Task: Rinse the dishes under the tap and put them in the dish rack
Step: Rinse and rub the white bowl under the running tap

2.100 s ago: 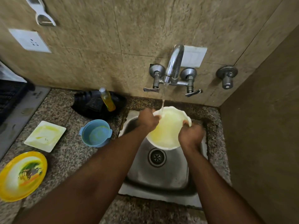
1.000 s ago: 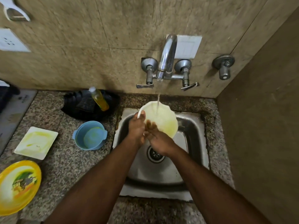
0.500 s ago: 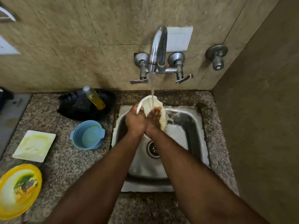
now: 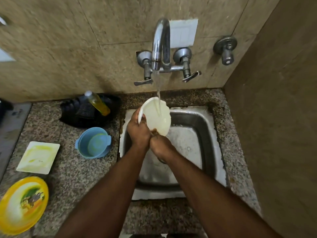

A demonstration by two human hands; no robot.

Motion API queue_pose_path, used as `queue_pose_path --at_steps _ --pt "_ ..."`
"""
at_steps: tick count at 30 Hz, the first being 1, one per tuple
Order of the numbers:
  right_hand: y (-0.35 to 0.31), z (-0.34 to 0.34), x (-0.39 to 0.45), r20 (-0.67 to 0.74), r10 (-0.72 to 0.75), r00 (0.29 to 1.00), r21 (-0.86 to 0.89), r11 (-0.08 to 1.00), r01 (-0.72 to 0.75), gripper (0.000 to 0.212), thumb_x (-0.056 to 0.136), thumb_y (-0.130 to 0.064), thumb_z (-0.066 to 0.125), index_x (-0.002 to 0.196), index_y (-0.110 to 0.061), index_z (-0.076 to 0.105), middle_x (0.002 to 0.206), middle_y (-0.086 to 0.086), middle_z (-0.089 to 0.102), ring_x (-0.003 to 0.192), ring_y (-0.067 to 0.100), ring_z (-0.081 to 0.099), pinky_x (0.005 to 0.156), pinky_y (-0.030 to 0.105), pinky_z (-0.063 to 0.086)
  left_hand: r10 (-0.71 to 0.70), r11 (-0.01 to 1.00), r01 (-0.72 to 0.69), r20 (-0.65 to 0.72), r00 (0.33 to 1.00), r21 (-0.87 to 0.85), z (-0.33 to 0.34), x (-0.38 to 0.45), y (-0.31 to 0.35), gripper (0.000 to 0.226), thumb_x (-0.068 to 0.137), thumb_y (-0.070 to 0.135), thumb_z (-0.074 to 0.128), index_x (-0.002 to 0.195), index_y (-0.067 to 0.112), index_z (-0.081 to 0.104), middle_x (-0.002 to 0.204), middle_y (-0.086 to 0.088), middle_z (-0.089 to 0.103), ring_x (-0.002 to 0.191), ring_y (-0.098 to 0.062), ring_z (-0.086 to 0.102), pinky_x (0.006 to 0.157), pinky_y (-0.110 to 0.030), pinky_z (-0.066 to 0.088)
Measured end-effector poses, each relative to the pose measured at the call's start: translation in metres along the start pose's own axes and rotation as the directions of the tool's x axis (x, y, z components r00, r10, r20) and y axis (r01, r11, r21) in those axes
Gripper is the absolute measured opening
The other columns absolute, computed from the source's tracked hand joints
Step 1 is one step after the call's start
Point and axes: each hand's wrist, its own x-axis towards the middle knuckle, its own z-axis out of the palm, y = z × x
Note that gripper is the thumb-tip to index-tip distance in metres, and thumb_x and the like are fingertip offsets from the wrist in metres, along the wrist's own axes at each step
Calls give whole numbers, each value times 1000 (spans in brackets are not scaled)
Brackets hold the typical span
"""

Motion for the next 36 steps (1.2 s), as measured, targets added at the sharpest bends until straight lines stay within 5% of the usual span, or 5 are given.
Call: queue_pose_path --at_steps 4,12,19,25,36 --pt "5 4 13 -36 23 999 -336 941 -34 79 103 -52 21 157 -10 -19 164 10 -29 153 25 -21 122 58 -2 -38 997 39 -25 999 64 3 -4 -27 42 90 43 49 126 31 68 117 2 75 110 -20 70 98 -47 57" --pt "-4 -13 21 -246 -214 945 -477 876 74 88 96 -71 11 156 -17 -25 157 -4 -43 147 13 -36 119 61 -8 -108 990 116 -103 989 75 -1 6 -15 36 80 14 59 113 18 73 101 -7 75 94 -28 71 85 -45 62" --pt "-10 -56 14 -431 -460 777 -480 845 235 92 81 -5 64 160 -17 19 169 8 -13 155 28 10 111 39 44 -387 922 386 -170 906 -38 -3 16 -23 33 74 20 88 102 17 71 83 1 68 82 -29 71 76 -46 64" --pt "-4 -99 32 -392 75 917 240 970 23 39 85 -27 73 122 -18 66 114 9 72 97 29 69 89 43 59 -413 904 413 -22 910 111 -3 28 -46 54 78 48 85 124 25 69 117 -7 74 97 -30 71 83 -50 63" --pt "15 -89 26 -566 70 822 116 993 -5 29 95 -28 60 116 -12 73 112 12 74 103 33 69 87 34 53 -416 417 -481 632 654 772 33 -10 -57 87 104 60 28 161 13 -18 162 -19 -37 150 -35 -35 122 -57 -14"
